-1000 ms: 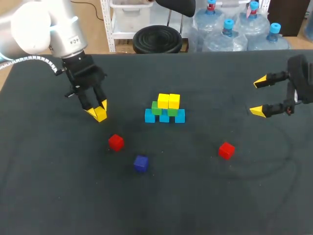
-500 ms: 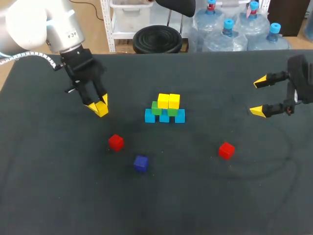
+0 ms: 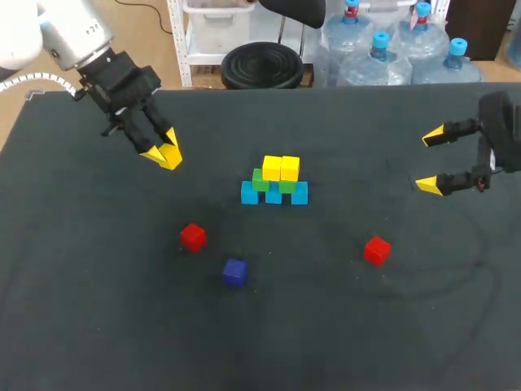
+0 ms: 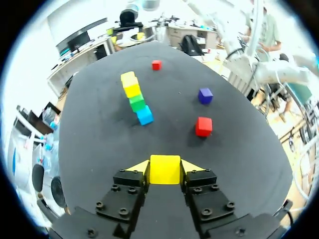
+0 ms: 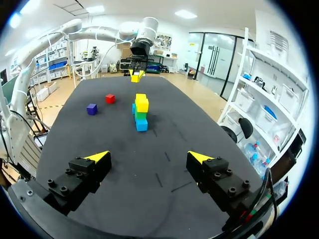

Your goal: Place the blue cubes, place green cubes on the blue cubes, place the yellow cubes on the green cubes, then place the red cubes on the yellow cubes, and place purple cube on the red cubes.

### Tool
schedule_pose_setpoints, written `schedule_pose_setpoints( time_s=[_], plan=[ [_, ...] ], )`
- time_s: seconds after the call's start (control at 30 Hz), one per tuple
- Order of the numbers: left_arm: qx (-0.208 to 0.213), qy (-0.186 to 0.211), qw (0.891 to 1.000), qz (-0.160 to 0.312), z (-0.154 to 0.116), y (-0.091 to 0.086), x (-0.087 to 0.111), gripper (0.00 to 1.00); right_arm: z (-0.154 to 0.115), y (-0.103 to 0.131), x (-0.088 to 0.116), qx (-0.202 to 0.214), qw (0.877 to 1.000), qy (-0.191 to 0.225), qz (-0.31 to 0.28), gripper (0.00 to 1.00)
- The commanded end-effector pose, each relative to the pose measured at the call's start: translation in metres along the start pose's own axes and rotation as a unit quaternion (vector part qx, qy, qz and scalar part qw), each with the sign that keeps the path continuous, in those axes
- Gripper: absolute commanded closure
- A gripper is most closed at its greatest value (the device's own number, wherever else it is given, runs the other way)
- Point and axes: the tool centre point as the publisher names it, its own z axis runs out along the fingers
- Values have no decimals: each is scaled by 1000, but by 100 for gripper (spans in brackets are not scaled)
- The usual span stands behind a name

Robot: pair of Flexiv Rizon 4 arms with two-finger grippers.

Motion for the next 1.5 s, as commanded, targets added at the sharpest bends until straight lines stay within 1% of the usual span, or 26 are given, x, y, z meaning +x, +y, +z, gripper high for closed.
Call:
schedule_pose_setpoints(
  time_s=[0.03, 0.2, 0.23, 0.27, 0.33, 0.37, 0.4, 0.63, 0.7, 0.77, 0.83, 0.87, 0.97, 1.03, 1.2, 1.5],
  plan=[
    [-56, 18, 998, -19, -4, -5, -14, 100, 1, 0, 0, 0, 1000, -1, 0, 0],
    [-72, 36, 995, -55, -7, 4, -28, 100, 1, 0, 0, 0, 1000, -1, 0, 0],
    [-72, 44, 994, -68, -7, 6, -32, 100, 1, 0, 0, 0, 1000, -1, 0, 0],
    [-65, 61, 994, -69, -6, 8, -35, 100, 1, 0, 0, 0, 1000, -1, 0, 0],
    [-60, 80, 992, -76, -4, 10, -41, 100, 1, 0, 0, 0, 1000, -1, 0, 0],
    [-61, 82, 991, -83, -4, 12, -43, 100, 1, 0, 0, 0, 1000, -1, 0, 0],
    [-66, 73, 991, -92, -5, 13, -45, 100, 1, 0, 0, 0, 1000, -1, 0, 0],
    [-72, 93, 984, -132, -1, 20, -50, 100, 1, 0, 0, 0, 1000, -1, 0, 0],
    [-70, 97, 984, -133, 2, 22, -52, 100, 1, 0, 0, 0, 1000, -1, 0, 0],
    [-62, 110, 983, -131, 4, 23, -55, 100, 1, 0, 0, 0, 1000, -1, 0, 0],
    [-59, 103, 984, -135, 6, 24, -59, 100, 1, 0, 0, 0, 1000, -1, 0, 0],
    [-59, 110, 984, -130, 7, 25, -61, 100, 1, 0, 0, 0, 1000, -1, 0, 0],
    [-60, 103, 985, -127, 9, 28, -68, 100, 1, 0, 0, 0, 1000, -1, 0, 0],
    [-62, 93, 985, -129, 12, 30, -72, 100, 1, 0, 0, 0, 1000, -1, 0, 0],
    [-61, 96, 985, -129, 22, 32, -79, 100, 1, 0, 0, 0, 1000, -1, 0, 0],
    [-66, 99, 983, -141, 32, 33, -88, 100, 1, 0, 0, 0, 1000, -1, 0, 0]
  ],
)
